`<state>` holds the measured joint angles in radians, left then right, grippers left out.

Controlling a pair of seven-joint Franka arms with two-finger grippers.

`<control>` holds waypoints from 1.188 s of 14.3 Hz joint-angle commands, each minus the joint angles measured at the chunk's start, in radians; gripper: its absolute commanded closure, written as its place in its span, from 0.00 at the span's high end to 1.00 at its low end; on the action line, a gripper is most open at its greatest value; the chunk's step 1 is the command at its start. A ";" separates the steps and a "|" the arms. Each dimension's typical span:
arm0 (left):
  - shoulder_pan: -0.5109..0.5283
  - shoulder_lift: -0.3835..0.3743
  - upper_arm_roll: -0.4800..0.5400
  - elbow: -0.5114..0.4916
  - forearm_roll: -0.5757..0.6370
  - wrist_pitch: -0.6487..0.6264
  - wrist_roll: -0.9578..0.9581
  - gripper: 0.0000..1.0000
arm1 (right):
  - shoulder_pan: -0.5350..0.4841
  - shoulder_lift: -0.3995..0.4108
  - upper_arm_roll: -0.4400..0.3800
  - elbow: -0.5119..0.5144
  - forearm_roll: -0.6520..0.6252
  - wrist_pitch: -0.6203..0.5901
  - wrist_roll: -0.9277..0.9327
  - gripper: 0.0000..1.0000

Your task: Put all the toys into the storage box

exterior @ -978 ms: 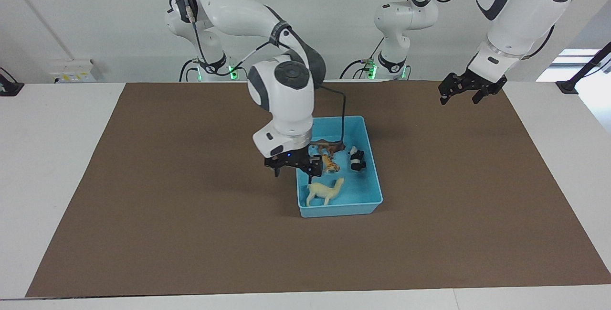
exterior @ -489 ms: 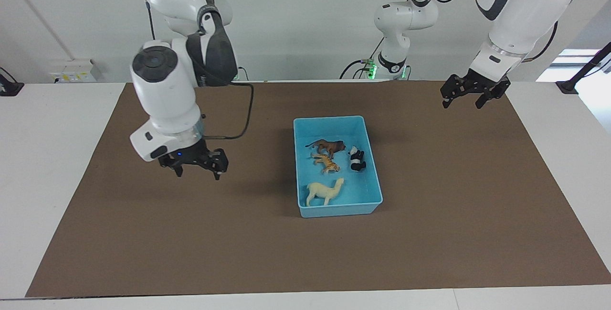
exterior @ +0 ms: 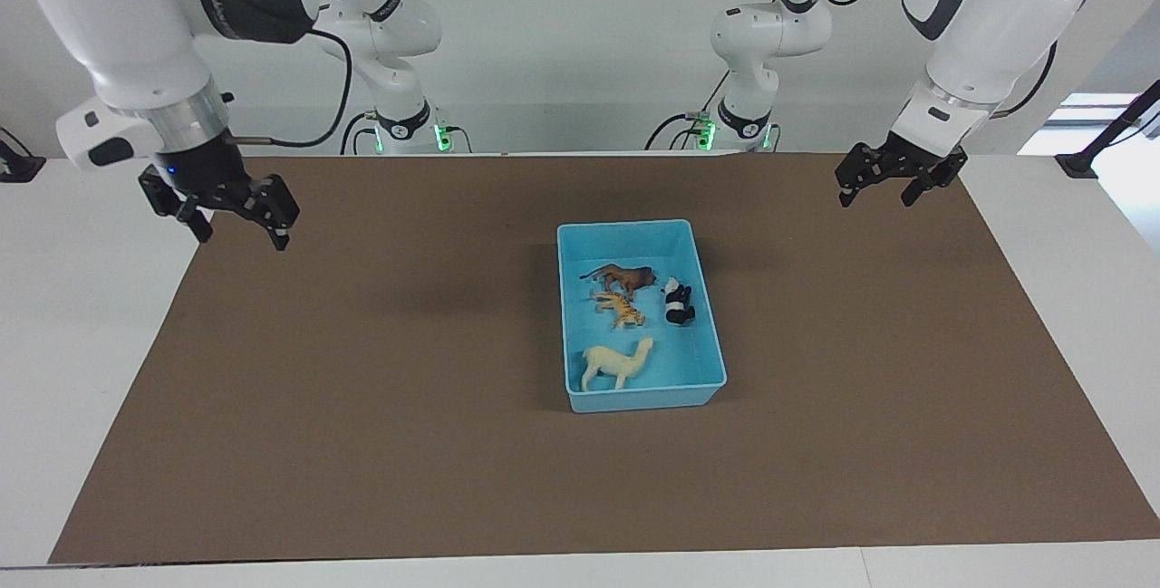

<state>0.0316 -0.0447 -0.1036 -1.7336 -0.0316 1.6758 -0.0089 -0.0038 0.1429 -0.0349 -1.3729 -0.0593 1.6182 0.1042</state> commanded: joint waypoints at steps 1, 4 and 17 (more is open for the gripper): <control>-0.004 -0.030 0.004 -0.032 0.013 0.012 -0.014 1.00 | -0.045 -0.077 0.013 -0.150 0.016 0.003 -0.047 1.00; -0.006 -0.030 0.002 -0.032 0.013 0.012 -0.014 1.00 | -0.064 -0.181 0.013 -0.397 0.032 0.222 -0.066 1.00; -0.004 -0.030 0.004 -0.032 0.013 0.012 -0.014 1.00 | -0.082 -0.098 0.013 -0.242 0.082 -0.007 -0.092 1.00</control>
<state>0.0317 -0.0448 -0.1035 -1.7336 -0.0316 1.6758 -0.0104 -0.0547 0.0133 -0.0347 -1.6692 -0.0014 1.6417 0.0580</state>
